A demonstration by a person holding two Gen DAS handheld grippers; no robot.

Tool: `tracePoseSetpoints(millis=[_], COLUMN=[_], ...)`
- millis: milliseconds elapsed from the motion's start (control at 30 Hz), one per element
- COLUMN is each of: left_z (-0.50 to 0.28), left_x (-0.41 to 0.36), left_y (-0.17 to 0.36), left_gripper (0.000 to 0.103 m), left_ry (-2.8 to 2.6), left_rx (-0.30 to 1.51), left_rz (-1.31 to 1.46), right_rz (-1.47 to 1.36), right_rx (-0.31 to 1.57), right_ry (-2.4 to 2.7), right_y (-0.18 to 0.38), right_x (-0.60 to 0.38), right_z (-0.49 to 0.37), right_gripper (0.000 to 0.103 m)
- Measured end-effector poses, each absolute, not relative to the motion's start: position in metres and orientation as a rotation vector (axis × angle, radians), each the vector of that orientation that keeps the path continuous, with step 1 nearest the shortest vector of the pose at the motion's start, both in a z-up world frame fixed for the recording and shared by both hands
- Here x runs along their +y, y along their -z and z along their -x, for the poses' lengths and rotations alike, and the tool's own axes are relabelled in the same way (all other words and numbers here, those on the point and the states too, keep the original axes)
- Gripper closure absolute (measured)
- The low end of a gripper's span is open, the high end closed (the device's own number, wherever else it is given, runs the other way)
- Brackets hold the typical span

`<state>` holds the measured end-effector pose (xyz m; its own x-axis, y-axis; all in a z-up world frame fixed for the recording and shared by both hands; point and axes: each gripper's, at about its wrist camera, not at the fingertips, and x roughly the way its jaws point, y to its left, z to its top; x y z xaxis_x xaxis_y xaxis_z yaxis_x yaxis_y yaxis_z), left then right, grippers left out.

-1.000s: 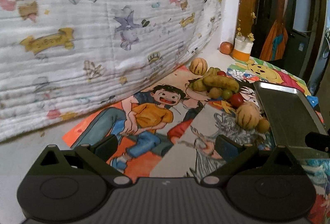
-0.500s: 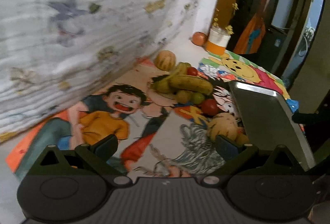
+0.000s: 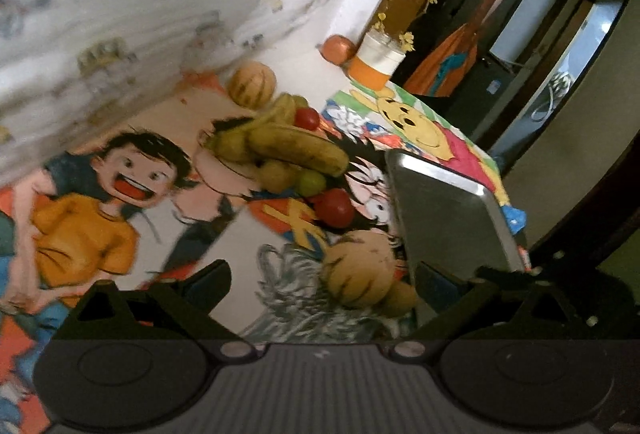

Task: Organize fruits
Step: 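Move the left tool to the striped melon while the right tool reaches a small brown fruit, then close the left gripper on the striped melon while the right gripper closes on the brown fruit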

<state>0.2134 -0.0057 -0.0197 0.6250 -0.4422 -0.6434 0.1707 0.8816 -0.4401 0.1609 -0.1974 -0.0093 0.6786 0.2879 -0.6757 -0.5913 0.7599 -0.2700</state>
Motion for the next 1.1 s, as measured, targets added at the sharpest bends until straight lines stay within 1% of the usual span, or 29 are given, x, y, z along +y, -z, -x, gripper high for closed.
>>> tracePoseSetpoints(millis=[100, 233, 400, 667, 800, 1033, 1100], left_z=[-0.222, -0.23, -0.238, -0.242, -0.245, -0.249, -0.25], left_x=[-0.006, -0.009, -0.014, -0.016, -0.014, -0.014, -0.014], left_y=[0.025, 0.03, 0.034, 0.04, 0.042, 0.044, 0.045], left_gripper=[0.01, 0.014, 0.024, 0.034, 0.038, 0.045, 0.046], left_ry=[0.383, 0.407, 0.423, 0.422, 0.418, 0.418, 0.416], left_rx=[0.855, 0.878, 0.905, 0.926, 0.93, 0.942, 0.945], left_rz=[0.424, 0.462, 0.488, 0.523, 0.541, 0.566, 0.573], right_rz=[0.509, 0.521, 0.542, 0.584, 0.597, 0.61, 0.614], right_rx=[0.659, 0.659, 0.668, 0.68, 0.685, 0.692, 0.693], right_ry=[-0.519, -0.527, -0.539, -0.56, -0.566, -0.571, -0.573], right_y=[0.012, 0.015, 0.019, 0.022, 0.023, 0.024, 0.024], right_x=[-0.196, -0.193, -0.189, -0.184, -0.182, -0.18, -0.179], right_z=[-0.165, -0.168, -0.17, -0.174, -0.178, -0.181, -0.181], right_gripper=[0.043, 0.05, 0.058, 0.062, 0.066, 0.069, 0.072])
